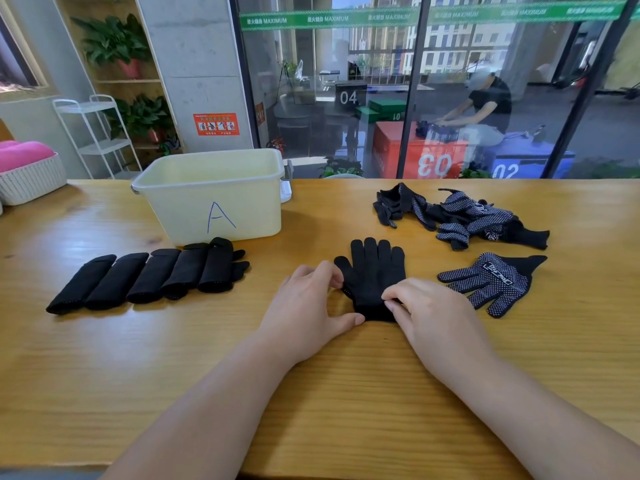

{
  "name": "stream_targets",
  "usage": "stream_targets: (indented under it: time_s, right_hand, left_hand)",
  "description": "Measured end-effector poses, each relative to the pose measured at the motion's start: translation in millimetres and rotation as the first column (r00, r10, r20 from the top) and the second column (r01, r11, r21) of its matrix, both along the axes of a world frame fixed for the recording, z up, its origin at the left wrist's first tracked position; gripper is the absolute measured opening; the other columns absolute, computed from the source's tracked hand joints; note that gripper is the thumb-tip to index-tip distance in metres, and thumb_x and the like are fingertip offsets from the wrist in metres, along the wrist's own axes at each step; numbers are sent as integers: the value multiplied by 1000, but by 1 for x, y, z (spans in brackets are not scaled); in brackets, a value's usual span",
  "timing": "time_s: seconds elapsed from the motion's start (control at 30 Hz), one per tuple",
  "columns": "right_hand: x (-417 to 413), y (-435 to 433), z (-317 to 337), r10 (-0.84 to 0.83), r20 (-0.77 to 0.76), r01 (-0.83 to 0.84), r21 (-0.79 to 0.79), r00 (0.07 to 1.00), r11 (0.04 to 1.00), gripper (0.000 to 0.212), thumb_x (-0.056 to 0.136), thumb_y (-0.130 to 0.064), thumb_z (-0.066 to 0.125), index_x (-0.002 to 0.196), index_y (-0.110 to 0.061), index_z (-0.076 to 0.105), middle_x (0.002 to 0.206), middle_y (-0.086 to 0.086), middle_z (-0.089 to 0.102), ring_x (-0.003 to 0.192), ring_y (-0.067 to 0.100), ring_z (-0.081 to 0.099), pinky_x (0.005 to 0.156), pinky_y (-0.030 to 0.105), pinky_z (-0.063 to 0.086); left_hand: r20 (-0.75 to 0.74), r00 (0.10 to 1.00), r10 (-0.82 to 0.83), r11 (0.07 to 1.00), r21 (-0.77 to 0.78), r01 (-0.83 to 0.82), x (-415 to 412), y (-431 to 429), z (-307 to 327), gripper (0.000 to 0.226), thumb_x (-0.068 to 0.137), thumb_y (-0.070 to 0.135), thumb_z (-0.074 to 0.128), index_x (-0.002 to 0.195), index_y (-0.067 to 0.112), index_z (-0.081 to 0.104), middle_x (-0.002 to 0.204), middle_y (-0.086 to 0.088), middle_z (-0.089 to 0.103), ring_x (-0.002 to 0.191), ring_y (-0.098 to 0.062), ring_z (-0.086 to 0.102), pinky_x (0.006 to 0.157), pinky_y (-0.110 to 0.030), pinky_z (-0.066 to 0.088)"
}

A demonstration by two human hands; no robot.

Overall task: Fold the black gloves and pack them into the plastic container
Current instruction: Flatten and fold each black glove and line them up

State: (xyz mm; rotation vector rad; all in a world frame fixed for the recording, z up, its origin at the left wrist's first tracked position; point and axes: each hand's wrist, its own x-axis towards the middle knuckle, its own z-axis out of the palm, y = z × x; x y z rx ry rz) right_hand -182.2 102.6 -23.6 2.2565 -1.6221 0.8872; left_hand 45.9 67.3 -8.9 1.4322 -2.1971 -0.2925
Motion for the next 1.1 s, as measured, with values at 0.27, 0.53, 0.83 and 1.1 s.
stream_targets:
  time_s: [0.27, 0.53, 0.83, 1.1]
  right_hand:
    - [4, 6, 1, -10, -49, 11, 1, 999, 1000, 8, 91, -21, 78, 93, -25, 72, 88, -12, 67, 80, 14, 65, 65, 36, 55]
    - [5, 10, 4, -11, -68, 16, 75, 998, 997, 8, 96, -32, 68, 91, -27, 71, 89, -15, 64, 84, 10, 60, 71, 32, 51]
    - [11, -2, 10, -76, -169, 127, 313, 983, 941, 42, 110, -49, 38, 144, -35, 61, 145, -18, 56, 136, 9, 48, 105, 32, 47]
    - [40, -87, 27, -139, -119, 181, 521, 983, 834, 70, 109, -61, 34, 167, -23, 28, 176, 3, 19, 162, 25, 12, 130, 46, 22]
  left_hand:
    - [12, 1000, 5, 1000, 8, -5, 0, 0, 2, 60, 84, 65, 79, 128, 36, 50, 112, 26, 44, 121, -3, 47, 107, -28, 43]
    - [24, 1000, -18, 999, -30, 18, 3, -5, -4, 68, 83, 71, 76, 135, 38, 48, 130, 22, 53, 130, -4, 43, 110, -29, 42]
    - [128, 976, -175, 983, -36, 181, 6, -10, -11, 62, 95, 77, 55, 146, 43, 59, 155, 23, 48, 148, -4, 32, 126, -43, 30]
    - [-71, 993, -93, 995, -50, 90, 8, -15, -9, 38, 100, 65, 57, 121, 37, 71, 114, 25, 66, 121, -1, 49, 108, -33, 44]
